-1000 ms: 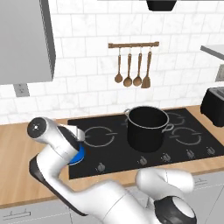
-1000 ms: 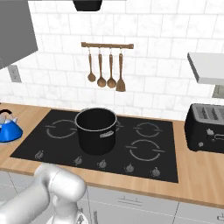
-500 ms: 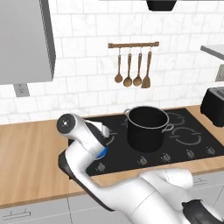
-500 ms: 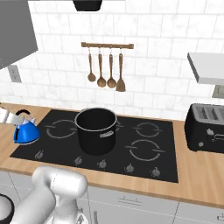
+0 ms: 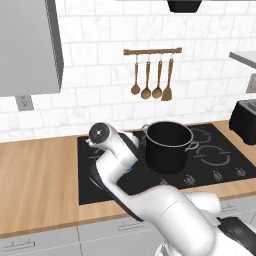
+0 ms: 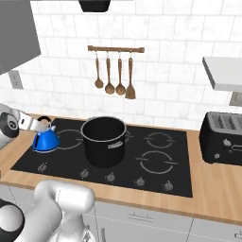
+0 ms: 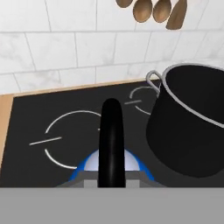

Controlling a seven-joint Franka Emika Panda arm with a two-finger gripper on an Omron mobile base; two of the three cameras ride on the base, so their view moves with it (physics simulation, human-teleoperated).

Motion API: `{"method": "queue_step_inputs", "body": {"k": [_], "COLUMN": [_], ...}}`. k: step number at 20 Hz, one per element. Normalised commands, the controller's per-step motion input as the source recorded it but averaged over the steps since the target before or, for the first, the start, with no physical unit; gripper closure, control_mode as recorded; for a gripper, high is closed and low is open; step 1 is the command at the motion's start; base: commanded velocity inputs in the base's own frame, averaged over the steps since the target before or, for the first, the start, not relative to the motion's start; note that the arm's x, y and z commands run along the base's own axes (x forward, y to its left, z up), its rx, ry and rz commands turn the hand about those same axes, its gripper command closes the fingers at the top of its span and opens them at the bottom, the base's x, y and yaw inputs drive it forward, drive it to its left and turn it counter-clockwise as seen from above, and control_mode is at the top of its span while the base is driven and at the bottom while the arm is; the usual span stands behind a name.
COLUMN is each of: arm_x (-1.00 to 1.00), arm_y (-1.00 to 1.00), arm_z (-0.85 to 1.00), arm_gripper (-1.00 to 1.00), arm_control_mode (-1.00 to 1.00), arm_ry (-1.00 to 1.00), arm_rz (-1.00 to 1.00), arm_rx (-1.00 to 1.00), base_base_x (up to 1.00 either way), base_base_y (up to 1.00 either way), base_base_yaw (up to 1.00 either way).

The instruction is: Pick the kettle from the counter and place it on a stove burner. Then turn the burner on.

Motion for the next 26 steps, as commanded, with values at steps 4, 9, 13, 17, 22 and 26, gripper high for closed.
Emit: {"method": "queue_step_inputs", "body": {"k": [4, 9, 13, 17, 22, 26], "arm_x": [0.67, 0.55, 0.45, 0.37, 0.20, 0.16], "arm_y": [-0.21, -0.06, 0.00, 0.00, 0.00, 0.00], "arm_z": [0.00, 0.00, -0.02, -0.13, -0.26, -0.31], "arm_gripper": [1.00, 1.00, 1.00, 1.00, 1.00, 1.00], "arm_control_mode": [-1.00, -1.00, -1.00, -1.00, -1.00, -1.00], "arm_ry": [0.00, 0.00, 0.00, 0.00, 0.00, 0.00], "arm_rz": [0.00, 0.00, 0.00, 0.00, 0.00, 0.00], "arm_rx": [0.00, 0.00, 0.00, -0.01, -0.04, -0.04], "base_base_x": [0.00, 0.00, 0.00, 0.00, 0.00, 0.00], "base_base_y": [0.00, 0.00, 0.00, 0.00, 0.00, 0.00], "base_base_yaw": [0.00, 0.00, 0.00, 0.00, 0.00, 0.00]}}
